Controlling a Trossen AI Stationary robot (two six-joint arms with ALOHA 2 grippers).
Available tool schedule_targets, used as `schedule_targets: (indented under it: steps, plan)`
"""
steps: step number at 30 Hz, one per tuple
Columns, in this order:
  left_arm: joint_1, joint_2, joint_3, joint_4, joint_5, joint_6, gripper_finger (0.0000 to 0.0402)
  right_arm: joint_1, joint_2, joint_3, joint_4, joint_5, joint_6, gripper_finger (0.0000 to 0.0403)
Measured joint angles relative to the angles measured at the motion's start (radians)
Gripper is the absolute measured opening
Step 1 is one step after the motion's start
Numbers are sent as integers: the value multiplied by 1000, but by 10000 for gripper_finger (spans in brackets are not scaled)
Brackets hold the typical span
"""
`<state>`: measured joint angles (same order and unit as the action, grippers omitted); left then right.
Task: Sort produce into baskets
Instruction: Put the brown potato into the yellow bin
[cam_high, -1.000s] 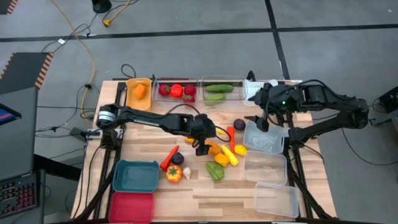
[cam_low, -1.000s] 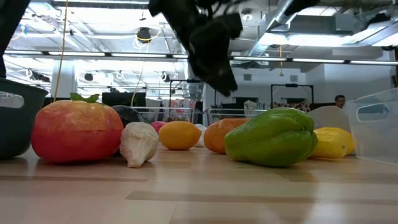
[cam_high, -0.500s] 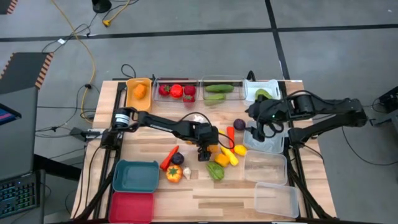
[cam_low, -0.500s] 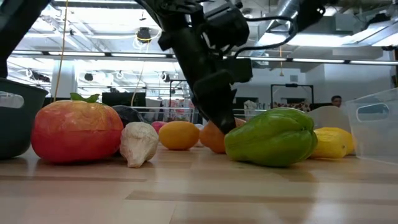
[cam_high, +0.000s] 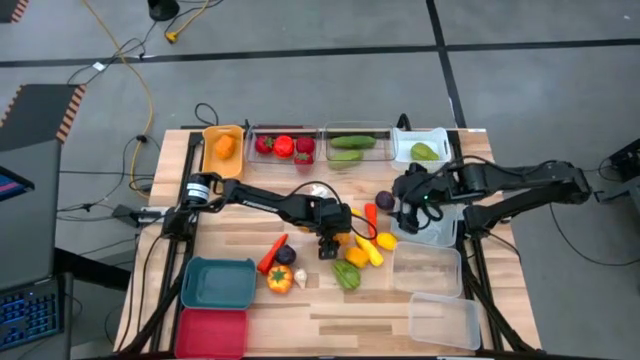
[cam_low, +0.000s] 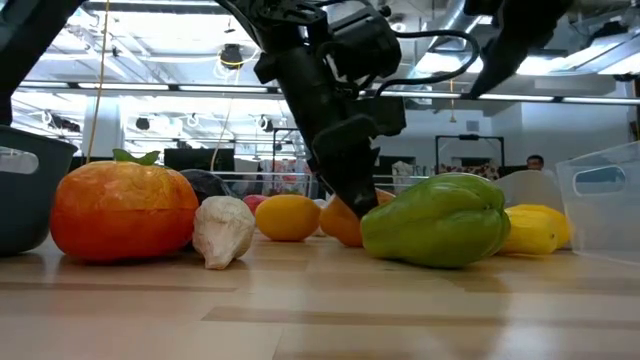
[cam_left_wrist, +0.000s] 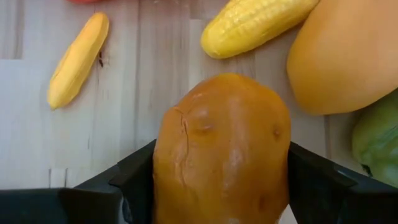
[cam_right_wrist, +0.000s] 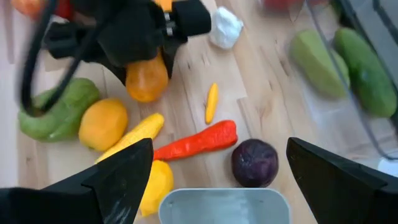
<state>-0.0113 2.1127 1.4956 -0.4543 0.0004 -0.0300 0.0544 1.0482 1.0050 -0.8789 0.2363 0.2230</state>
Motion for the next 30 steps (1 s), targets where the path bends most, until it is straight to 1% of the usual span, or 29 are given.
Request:
schedule_targets:
  steps: [4, 10, 15, 22, 30]
  plan:
    - [5, -36, -1, -26, 46, 16, 272, 0, -1, -41, 26, 0, 38, 395]
    - [31, -168, 0, -106, 32, 55, 268, 0, -2, -46, 68, 0, 42, 395]
    - [83, -308, 0, -227, -41, 101, 271, 0, -1, -46, 117, 0, 42, 395]
    - [195, -490, 0, -410, -157, 107, 273, 5, 20, -46, 179, -1, 41, 395]
    - [366, -619, 0, -654, -268, 83, 274, 8, 68, -45, 191, -3, 41, 395]
